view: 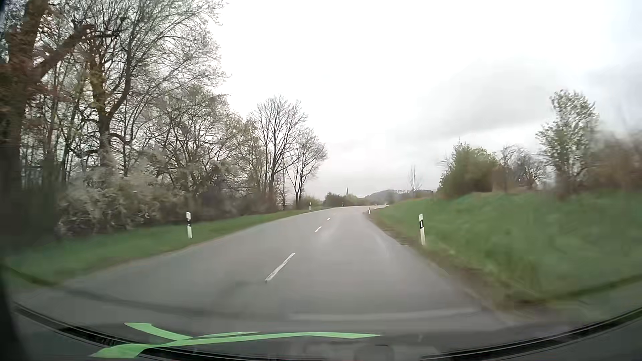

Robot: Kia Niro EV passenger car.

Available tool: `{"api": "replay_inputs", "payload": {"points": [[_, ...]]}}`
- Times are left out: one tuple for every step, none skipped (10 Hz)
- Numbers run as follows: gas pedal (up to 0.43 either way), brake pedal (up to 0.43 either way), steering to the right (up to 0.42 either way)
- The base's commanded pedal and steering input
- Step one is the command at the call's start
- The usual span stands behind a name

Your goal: Follow the waypoints while adhering to traffic rules and regulations

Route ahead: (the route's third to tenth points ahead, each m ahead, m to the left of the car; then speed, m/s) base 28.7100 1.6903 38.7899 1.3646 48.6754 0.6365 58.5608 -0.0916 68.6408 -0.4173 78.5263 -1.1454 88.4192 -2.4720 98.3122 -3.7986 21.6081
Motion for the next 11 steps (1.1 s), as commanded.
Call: {"api": "replay_inputs", "payload": {"points": [[0.150,0.000,0.003],[0.138,0.000,0.003],[0.110,0.000,0.003],[0.079,0.000,0.003],[0.067,0.000,0.003],[0.067,0.000,0.003],[0.067,0.000,0.003],[0.067,0.000,0.003],[0.067,0.000,0.003],[0.067,0.000,0.003],[0.067,0.000,0.003]]}}
